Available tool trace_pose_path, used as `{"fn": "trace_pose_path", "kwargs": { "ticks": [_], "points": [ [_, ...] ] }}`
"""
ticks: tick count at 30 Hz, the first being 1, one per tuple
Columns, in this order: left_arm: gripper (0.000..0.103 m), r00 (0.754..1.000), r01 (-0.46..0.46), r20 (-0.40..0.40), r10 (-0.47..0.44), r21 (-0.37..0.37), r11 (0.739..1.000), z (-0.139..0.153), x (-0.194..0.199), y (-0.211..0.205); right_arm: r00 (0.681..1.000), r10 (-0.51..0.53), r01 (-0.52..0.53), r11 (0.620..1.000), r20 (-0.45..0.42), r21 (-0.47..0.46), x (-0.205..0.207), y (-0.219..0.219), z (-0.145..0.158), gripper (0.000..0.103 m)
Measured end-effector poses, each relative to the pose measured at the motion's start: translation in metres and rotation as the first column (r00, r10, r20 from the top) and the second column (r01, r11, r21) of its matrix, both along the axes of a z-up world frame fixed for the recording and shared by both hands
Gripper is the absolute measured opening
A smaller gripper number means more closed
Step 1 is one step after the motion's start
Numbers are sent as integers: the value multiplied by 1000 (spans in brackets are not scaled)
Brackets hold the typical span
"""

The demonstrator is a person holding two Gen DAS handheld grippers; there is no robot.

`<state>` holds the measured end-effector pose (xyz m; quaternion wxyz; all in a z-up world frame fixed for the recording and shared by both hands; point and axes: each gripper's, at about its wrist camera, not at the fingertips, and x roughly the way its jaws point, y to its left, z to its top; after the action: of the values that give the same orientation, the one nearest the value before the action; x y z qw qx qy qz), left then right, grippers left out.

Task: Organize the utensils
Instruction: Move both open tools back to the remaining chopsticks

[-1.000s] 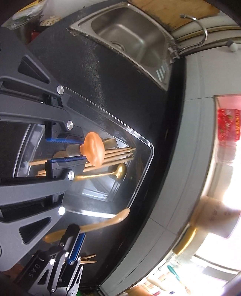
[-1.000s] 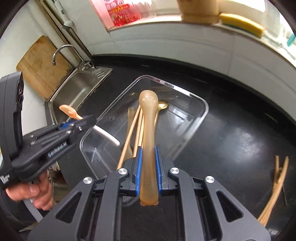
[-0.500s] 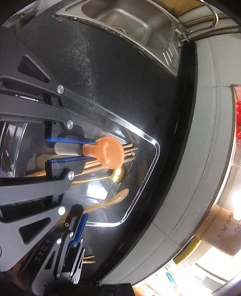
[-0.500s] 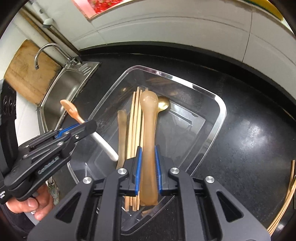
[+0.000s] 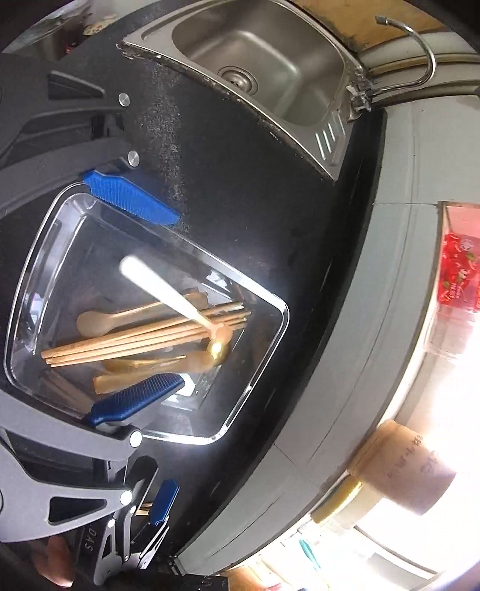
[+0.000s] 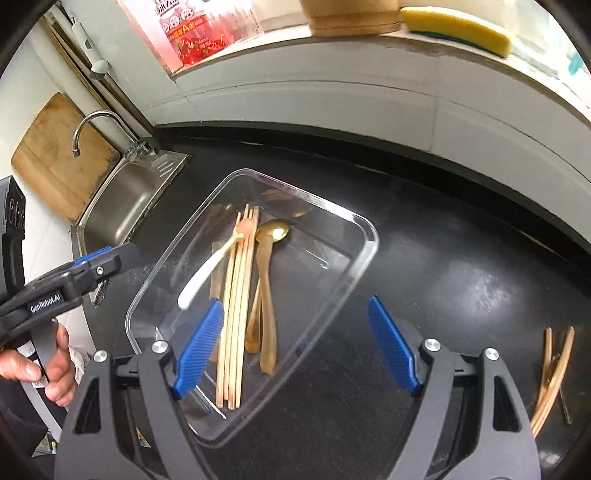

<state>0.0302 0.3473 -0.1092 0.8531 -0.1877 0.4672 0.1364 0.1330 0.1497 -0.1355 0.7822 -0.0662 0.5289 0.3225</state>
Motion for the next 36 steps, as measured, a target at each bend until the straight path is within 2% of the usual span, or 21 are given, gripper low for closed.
{"fn": "trace_pose_path", "kwargs": {
  "ticks": [6, 11, 18, 24, 30, 36],
  "points": [
    [81, 998, 53, 17, -54, 44, 998, 14, -8, -32, 999, -37, 36, 999, 30, 32, -19, -30, 14, 78],
    [81, 988, 151, 17, -152, 80, 985, 21, -11, -89, 991, -114, 110, 992, 67, 55, -41, -83, 29, 78],
    [81, 949, 311, 30, -313, 58, 949, 20, -6, -192, 953, -265, 264, 964, 145, 26, -86, -192, 51, 78],
    [81, 893, 444, 49, -447, 56, 894, 16, -9, -290, 905, -382, 386, 922, 187, 14, -121, -283, 66, 78],
    [81, 864, 496, 61, -499, 60, 866, 14, -18, -343, 885, -416, 422, 906, 211, 16, -145, -331, 71, 78],
    [81, 868, 488, 61, -493, 74, 869, 15, -21, -359, 885, -409, 414, 910, 224, 26, -151, -348, 74, 78]
  ]
}}
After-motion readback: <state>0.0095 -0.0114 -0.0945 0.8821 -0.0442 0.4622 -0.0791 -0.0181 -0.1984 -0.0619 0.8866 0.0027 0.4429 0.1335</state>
